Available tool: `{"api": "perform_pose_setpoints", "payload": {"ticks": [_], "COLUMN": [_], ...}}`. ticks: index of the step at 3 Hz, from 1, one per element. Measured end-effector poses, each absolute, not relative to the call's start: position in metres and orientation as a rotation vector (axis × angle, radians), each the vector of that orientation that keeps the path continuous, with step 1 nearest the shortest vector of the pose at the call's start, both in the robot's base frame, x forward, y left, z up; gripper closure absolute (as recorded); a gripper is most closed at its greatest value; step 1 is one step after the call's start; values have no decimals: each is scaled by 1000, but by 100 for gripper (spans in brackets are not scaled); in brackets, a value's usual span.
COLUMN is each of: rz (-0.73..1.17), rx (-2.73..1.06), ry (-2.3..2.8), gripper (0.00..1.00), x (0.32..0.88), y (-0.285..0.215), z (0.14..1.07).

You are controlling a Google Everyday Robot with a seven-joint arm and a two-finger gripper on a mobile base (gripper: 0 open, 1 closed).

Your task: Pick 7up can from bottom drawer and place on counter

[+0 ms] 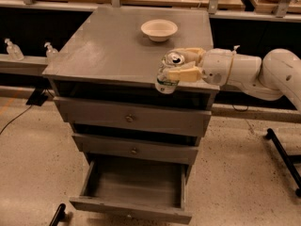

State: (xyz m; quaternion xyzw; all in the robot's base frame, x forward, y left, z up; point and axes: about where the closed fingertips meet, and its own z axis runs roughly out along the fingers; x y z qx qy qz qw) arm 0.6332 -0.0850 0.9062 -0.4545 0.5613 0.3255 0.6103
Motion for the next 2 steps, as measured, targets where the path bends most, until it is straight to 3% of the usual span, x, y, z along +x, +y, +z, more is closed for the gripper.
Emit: {"api": "perform_pose_setpoints", "payload": {"ticks": [2], "rz": [683], "rx": [-1097], "ry": [1391], "gripper": [100], "x": [666], "y": [-72], "z": [931]}}
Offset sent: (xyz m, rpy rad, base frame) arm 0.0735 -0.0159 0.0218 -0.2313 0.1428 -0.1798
